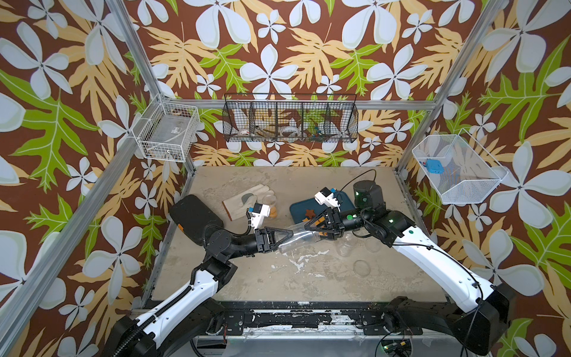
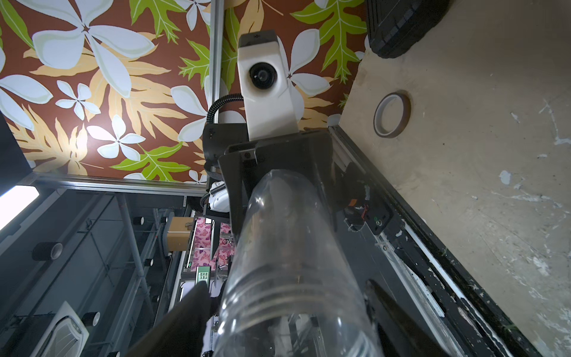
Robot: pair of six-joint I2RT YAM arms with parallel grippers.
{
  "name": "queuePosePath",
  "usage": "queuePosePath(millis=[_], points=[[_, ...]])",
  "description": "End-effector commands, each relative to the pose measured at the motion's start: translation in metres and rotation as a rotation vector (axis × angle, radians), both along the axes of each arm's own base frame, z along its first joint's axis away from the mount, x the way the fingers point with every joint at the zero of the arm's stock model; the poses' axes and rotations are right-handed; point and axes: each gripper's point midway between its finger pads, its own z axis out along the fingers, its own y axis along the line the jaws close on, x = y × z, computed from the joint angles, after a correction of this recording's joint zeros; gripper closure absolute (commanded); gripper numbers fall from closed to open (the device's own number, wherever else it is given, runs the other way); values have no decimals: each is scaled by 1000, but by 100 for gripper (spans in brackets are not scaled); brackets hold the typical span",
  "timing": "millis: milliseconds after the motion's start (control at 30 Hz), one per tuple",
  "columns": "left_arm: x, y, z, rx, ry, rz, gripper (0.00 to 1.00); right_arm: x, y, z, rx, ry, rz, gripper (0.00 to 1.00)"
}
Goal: Pour the cookies out of the jar
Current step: Place the jar at the center of the board.
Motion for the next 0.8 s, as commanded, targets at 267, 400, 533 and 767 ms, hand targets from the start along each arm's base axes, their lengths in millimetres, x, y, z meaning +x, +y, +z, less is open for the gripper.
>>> queuePosePath(millis=[267, 400, 533, 767], points=[[-5, 2, 8, -27, -32, -10, 47, -2, 4, 4, 26, -10, 25, 28], [-5, 2, 7, -25, -30, -10, 47, -3, 4, 2, 22, -1, 25, 33], [-5, 2, 6, -22, -27, -13, 46, -4, 3, -1, 16, 2, 20, 36], [-5, 1, 7, -20, -26, -16, 32, -4, 2, -6, 1, 4, 15, 40]])
